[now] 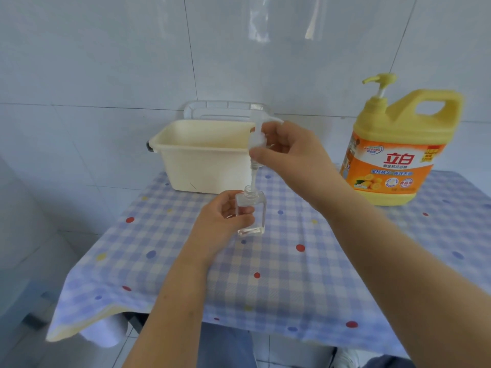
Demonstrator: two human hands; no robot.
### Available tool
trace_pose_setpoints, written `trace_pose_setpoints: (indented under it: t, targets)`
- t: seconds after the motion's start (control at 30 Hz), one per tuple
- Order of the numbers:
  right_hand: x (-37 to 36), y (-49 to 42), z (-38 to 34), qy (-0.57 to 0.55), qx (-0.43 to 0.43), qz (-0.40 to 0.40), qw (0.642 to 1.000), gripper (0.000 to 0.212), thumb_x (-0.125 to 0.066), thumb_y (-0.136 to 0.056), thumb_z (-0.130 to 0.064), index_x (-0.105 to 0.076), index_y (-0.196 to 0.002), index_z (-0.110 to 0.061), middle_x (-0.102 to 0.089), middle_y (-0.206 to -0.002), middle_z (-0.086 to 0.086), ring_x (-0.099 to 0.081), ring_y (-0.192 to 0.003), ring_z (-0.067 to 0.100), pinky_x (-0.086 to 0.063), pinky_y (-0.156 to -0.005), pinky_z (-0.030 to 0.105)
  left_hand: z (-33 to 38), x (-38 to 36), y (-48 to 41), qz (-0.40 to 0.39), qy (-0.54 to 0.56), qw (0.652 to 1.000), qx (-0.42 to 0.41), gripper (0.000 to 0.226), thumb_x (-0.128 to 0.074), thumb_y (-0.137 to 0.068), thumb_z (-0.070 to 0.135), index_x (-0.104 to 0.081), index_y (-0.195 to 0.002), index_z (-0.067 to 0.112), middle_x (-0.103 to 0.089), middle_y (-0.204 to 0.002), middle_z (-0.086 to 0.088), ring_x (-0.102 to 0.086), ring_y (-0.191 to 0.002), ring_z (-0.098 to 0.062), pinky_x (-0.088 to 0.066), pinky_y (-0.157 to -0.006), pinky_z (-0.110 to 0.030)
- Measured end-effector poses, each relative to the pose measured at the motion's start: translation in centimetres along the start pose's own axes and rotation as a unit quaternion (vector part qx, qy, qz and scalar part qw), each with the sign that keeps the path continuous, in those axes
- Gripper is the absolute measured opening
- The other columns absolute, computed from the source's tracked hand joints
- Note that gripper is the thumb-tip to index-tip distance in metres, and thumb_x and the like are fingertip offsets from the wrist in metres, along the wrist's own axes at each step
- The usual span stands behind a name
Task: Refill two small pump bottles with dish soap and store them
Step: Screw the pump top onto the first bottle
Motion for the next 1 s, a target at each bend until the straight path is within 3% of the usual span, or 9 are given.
trace_pose_setpoints:
  t: [0.07,0.2,0.47,0.63,0.87,1.0]
  targets:
    - [-0.2,0.2,0.4,0.019,-0.011,-0.011,1.0,0.017,-0.07,-0.084,-0.017,-0.063,-0.091,-0.03,-0.068,-0.085,-0.01,-0.064,-0.072,0.007,-0.054,-0.075,0.023,0.0,0.0,0.0,-0.001,-0.001,1.0,-0.002,0.038,-0.073,-0.076,-0.003,-0.066,-0.105,0.021,-0.074,-0.093,0.0,-0.069,-0.092,-0.012,-0.052,-0.093,-0.037]
    - [-0.4,0.4,1.2,0.053,-0.029,-0.044,0.997,0.018,-0.069,-0.082,-0.019,-0.067,-0.1,-0.022,-0.07,-0.096,-0.006,-0.067,-0.085,0.012,-0.055,-0.086,0.037,0.0,0.1,0.0,-0.002,-0.006,1.0,-0.002,0.037,-0.073,-0.077,-0.001,-0.067,-0.105,0.022,-0.074,-0.095,0.0,-0.069,-0.095,-0.012,-0.051,-0.096,-0.041]
    - [-0.3,0.3,2.1,0.092,-0.055,-0.095,0.99,0.027,-0.072,-0.08,-0.019,-0.066,-0.106,-0.014,-0.068,-0.098,-0.009,-0.064,-0.091,0.004,-0.053,-0.087,0.03,-0.1,0.1,0.1,-0.002,-0.015,1.0,-0.009,0.036,-0.074,-0.076,0.003,-0.068,-0.102,0.027,-0.073,-0.094,0.001,-0.068,-0.096,-0.017,-0.051,-0.096,-0.043]
    - [-0.4,0.4,2.4,0.092,-0.054,-0.123,0.987,0.026,-0.071,-0.081,-0.017,-0.069,-0.106,-0.028,-0.069,-0.097,-0.012,-0.064,-0.091,0.001,-0.052,-0.083,0.021,-0.1,0.2,0.1,-0.005,-0.018,1.0,-0.014,0.035,-0.074,-0.076,0.005,-0.068,-0.104,0.026,-0.073,-0.094,0.002,-0.068,-0.094,-0.016,-0.052,-0.093,-0.039]
    - [-0.7,0.5,3.2,0.111,-0.06,-0.149,0.981,0.027,-0.07,-0.082,-0.015,-0.07,-0.108,-0.022,-0.071,-0.102,-0.009,-0.064,-0.094,0.002,-0.053,-0.091,0.029,-0.2,0.2,0.0,-0.001,-0.022,1.0,-0.017,0.037,-0.076,-0.071,0.01,-0.068,-0.103,0.028,-0.073,-0.096,-0.001,-0.068,-0.094,-0.02,-0.052,-0.093,-0.04]
    - [-0.6,0.6,3.4,0.107,-0.069,-0.154,0.98,0.024,-0.071,-0.082,-0.015,-0.072,-0.104,-0.024,-0.073,-0.1,-0.007,-0.067,-0.096,0.016,-0.053,-0.09,0.046,-0.2,0.2,0.0,-0.005,-0.024,0.999,-0.022,0.039,-0.075,-0.069,0.013,-0.068,-0.105,0.026,-0.073,-0.096,-0.001,-0.068,-0.094,-0.019,-0.052,-0.092,-0.038]
Point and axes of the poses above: each hand's wrist, its own y-axis away from the middle knuckle, its own x-axis out of the back of the hand, z = x × y, the point moved 2 cm from there along -y, towards the middle knuckle
